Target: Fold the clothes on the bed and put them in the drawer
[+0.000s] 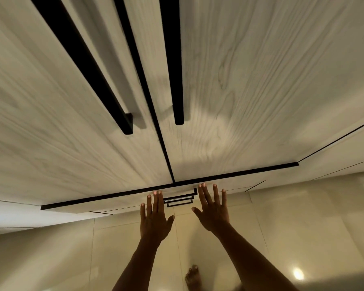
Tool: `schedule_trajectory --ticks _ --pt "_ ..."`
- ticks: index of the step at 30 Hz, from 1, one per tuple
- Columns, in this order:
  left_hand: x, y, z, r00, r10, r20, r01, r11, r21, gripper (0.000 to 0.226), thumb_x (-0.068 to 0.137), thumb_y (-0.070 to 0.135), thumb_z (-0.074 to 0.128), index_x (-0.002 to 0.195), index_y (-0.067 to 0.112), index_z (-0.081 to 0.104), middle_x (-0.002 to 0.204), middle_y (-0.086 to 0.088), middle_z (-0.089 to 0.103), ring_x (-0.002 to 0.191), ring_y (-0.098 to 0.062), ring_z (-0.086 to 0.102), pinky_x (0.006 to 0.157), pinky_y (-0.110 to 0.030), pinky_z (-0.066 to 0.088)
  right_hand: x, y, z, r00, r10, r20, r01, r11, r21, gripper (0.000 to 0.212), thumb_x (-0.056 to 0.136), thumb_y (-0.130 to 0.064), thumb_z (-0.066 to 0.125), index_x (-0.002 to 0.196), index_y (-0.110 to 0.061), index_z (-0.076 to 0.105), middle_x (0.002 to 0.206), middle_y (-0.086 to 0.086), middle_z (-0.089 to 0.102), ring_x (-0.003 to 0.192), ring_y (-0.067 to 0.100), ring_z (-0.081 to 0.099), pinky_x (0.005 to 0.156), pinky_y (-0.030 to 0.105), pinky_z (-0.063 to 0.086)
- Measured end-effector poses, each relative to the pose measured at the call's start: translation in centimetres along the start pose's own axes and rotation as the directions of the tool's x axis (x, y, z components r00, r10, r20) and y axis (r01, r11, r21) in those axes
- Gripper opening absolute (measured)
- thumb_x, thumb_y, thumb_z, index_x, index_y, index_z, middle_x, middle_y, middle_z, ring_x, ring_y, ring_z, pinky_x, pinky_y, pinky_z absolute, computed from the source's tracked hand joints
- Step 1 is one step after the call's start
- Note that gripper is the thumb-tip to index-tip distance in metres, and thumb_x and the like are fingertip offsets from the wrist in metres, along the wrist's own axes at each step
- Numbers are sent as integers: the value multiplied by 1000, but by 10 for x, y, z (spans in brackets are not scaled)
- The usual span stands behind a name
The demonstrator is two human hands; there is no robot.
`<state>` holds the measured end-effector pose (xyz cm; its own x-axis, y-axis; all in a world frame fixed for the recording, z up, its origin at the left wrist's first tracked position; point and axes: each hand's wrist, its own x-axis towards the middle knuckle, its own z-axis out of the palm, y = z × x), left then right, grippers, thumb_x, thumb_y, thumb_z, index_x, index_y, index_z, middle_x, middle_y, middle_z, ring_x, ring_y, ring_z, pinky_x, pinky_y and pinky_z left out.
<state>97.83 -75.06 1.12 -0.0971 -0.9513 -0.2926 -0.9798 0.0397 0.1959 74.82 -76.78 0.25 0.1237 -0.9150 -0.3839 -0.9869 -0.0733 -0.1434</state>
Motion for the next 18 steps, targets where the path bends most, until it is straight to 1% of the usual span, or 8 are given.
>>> schedule_trajectory --ticks 3,6,9,10,12,14,16,18 --pt "7 -5 -2 1000 19 2 -19 1000 -7 112 73 60 75 155 8 19 158 -19 29 144 -39 30 114 -55 22 8 -5 0 999 22 30 -22 1000 14 83 94 -71 25 158 -18 26 164 8 23 149 40 22 119 61 7" --pt "14 -13 -5 999 35 20 -35 999 0 115 69 62 77 154 8 23 159 -17 28 143 -39 32 118 -51 6 17 -7 1 999 25 42 -26 999 22 84 93 -72 27 157 -17 28 163 7 25 148 39 26 119 58 2" --pt "17 -17 -7 998 60 18 -61 997 56 116 68 63 76 155 9 21 159 -16 29 143 -40 33 115 -53 10 21 -7 3 999 32 29 -32 999 23 84 93 -72 27 158 -18 25 164 6 21 146 39 30 119 55 -3" --pt "17 -18 -7 998 55 26 -57 997 58 115 71 62 75 156 10 18 160 -15 27 144 -40 30 116 -53 12 21 -6 3 999 40 35 -41 999 28 85 93 -73 25 159 -19 20 165 5 15 148 39 26 118 54 -6" --pt "14 -16 -8 998 37 43 -40 997 61 109 78 60 70 158 11 12 163 -13 17 147 -39 21 118 -54 14 18 -4 1 998 41 51 -42 999 8 87 95 -73 24 161 -22 1 166 2 -6 152 38 6 117 52 -14" --pt "8 -9 -15 999 17 40 -18 999 34 102 88 56 61 158 9 3 165 -11 0 150 -37 9 118 -55 11 12 -4 -3 999 19 41 -19 1000 2 89 95 -73 23 158 -24 -16 163 1 -23 150 36 -12 116 53 -15" --pt "2 -3 -24 999 -1 49 1 1000 -14 93 97 55 47 155 10 -10 163 -8 -15 152 -34 -3 120 -51 1 4 -6 -12 999 -28 20 27 999 30 90 95 -74 22 155 -25 -23 162 2 -27 148 33 -18 115 51 -12" --pt "-10 6 -33 999 -21 33 23 998 -63 87 97 62 30 155 13 -12 161 -7 -19 152 -32 -6 120 -47 -3 -8 -8 -23 998 -54 35 51 996 76 90 93 -76 16 152 -23 -27 162 3 -27 150 33 -17 115 50 -12"
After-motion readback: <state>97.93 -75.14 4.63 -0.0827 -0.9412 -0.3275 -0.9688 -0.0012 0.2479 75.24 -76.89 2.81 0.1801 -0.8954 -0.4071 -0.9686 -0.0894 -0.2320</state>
